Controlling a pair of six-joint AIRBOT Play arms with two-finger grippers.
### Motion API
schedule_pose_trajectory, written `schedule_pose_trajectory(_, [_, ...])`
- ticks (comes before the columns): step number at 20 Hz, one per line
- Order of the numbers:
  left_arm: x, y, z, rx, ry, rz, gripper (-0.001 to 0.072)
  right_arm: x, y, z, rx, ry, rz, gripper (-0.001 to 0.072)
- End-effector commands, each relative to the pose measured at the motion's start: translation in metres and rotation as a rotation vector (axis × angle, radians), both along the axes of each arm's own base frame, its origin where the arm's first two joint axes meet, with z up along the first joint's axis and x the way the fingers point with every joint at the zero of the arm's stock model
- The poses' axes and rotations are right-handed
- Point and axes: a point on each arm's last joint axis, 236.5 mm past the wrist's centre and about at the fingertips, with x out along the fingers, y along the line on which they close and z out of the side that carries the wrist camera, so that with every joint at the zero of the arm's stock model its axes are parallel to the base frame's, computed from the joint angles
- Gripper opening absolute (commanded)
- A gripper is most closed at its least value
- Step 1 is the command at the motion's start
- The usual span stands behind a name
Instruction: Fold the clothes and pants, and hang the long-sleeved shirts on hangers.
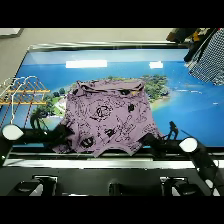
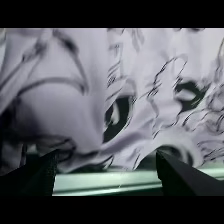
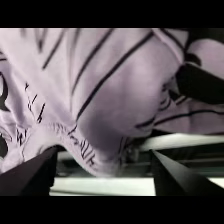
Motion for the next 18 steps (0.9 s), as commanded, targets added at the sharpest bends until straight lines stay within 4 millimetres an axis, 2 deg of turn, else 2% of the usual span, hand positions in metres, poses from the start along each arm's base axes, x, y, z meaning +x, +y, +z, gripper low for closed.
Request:
schedule_pose_trajectory(1, [-0.037, -0.019, -0.026, -0.023, 0.075, -0.030, 0.0720, 0.018, 0.009, -0.024, 0.037, -0.018, -0.174, 0.0511])
schedule_pose_trajectory(2, [-0.037, -0.023, -0.029, -0.021, 0.076, -0.030, 0.0720, 0.016, 0.011, -0.032, 0.037, 0.016, -0.180, 0.0262])
schedule_pose_trajectory(3, [-0.034, -0.029, -0.031, -0.018, 0.065, -0.030, 0.0720, 0.013, 0.012, -0.036, 0.031, 0.035, -0.163, 0.0071])
schedule_pose_trajectory(4, [-0.030, -0.035, -0.034, -0.020, 0.058, -0.022, 0.0720, 0.011, 0.014, -0.034, 0.035, 0.040, -0.153, 0.0046])
schedule_pose_trajectory(7, [-0.025, -0.065, -0.047, -0.055, 0.069, -0.021, 0.0720, 0.005, 0.017, -0.019, 0.052, 0.026, -0.131, 0.0048])
schedule_pose_trajectory(9, [-0.025, -0.079, -0.065, -0.039, 0.082, -0.029, 0.0718, -0.001, 0.014, -0.013, 0.040, 0.029, -0.125, 0.0048])
schedule_pose_trajectory(11, [-0.031, -0.083, -0.085, -0.008, 0.137, -0.018, 0.0711, -0.005, 0.007, -0.009, 0.016, 0.031, -0.144, 0.0048])
schedule_pose_trajectory(12, [-0.034, -0.083, -0.091, -0.002, 0.169, 0.000, 0.0621, -0.005, 0.003, -0.005, 0.012, 0.024, -0.164, 0.0048])
schedule_pose_trajectory(13, [-0.034, -0.082, -0.092, 0.000, 0.172, 0.001, 0.0310, -0.004, 0.002, 0.001, 0.014, 0.006, -0.174, 0.0048])
schedule_pose_trajectory(14, [-0.031, -0.083, -0.088, -0.006, 0.158, 0.002, 0.0039, -0.004, 0.002, 0.007, 0.022, -0.014, -0.173, 0.0048])
schedule_pose_trajectory(16, [-0.021, -0.084, -0.066, -0.041, 0.119, 0.002, 0.0033, -0.017, 0.004, 0.020, 0.029, -0.023, -0.133, 0.0048])
schedule_pose_trajectory(18, [-0.031, -0.073, -0.038, -0.032, 0.093, -0.071, 0.0032, -0.047, 0.001, 0.030, -0.009, 0.023, -0.050, 0.0048])
